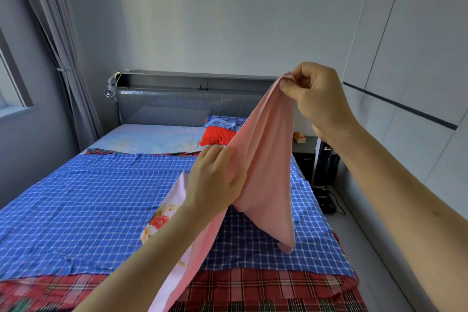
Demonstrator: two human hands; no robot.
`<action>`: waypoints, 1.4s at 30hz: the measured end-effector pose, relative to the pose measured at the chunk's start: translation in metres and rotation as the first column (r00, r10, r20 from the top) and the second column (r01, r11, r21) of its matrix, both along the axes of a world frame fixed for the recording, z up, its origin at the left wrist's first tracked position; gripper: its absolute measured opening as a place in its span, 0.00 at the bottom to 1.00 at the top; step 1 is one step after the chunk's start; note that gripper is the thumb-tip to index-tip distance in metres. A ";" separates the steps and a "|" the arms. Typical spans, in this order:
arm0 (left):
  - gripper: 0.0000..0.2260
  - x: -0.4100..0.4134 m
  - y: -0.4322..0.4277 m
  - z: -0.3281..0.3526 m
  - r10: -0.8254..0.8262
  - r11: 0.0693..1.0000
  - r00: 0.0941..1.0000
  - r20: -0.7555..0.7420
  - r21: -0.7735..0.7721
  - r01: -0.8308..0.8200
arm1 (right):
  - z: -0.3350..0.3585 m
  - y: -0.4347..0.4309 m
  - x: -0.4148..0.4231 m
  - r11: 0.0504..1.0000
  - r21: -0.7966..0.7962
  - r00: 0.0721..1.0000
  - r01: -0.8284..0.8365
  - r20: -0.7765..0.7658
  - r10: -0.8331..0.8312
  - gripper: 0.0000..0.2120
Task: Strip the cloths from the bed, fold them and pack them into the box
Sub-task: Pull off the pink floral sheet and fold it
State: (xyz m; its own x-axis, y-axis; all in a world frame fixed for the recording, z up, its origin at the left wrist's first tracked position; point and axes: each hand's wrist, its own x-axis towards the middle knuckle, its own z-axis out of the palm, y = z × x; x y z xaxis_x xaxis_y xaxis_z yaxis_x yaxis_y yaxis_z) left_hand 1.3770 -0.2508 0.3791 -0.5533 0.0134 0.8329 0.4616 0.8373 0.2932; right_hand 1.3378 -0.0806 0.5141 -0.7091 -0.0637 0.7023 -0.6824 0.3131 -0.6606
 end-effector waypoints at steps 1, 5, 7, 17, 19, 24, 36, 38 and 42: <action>0.17 -0.002 0.004 -0.001 0.036 0.999 0.999 -0.003 0.022 -0.036 | 0.000 -0.001 0.000 1.000 0.001 1.000 0.002 -0.004 -0.002 0.08; 0.15 -0.011 0.019 -0.001 0.135 0.989 0.990 -0.037 0.062 -0.132 | -0.003 -0.002 -0.002 1.000 -0.002 1.000 0.014 0.008 -0.014 0.07; 0.13 -0.017 0.019 -0.009 0.153 0.986 0.988 -0.030 0.074 -0.150 | -0.004 0.001 -0.005 0.999 -0.006 0.999 0.040 0.017 -0.040 0.07; 0.10 0.001 0.007 -0.061 0.013 0.965 0.995 0.097 0.261 -0.038 | -0.014 0.049 -0.006 0.999 -0.052 0.992 -0.001 0.126 0.008 0.11; 0.10 0.007 0.005 -0.048 -0.033 0.911 0.955 0.295 0.403 -0.093 | -0.021 0.061 -0.005 0.997 -0.069 0.986 -0.022 0.166 0.033 0.11; 0.09 0.013 -0.001 -0.016 -0.385 0.851 0.775 0.502 0.518 0.088 | -0.050 0.100 -0.036 0.988 0.037 0.909 0.150 0.388 -0.153 0.11; 0.16 0.008 0.026 0.029 -0.619 0.785 0.507 0.600 0.457 0.418 | -0.098 0.027 0.048 0.763 0.502 0.843 -0.407 0.527 0.103 0.21; 0.17 0.010 0.027 0.036 -0.587 0.809 0.547 0.597 0.404 0.426 | -0.104 0.013 0.054 0.760 0.570 0.907 -0.313 0.418 0.060 0.09; 0.20 0.021 0.015 0.034 -0.580 0.802 0.690 0.433 0.455 0.388 | -0.106 0.005 0.051 0.820 0.556 0.970 -0.134 0.243 -0.006 0.16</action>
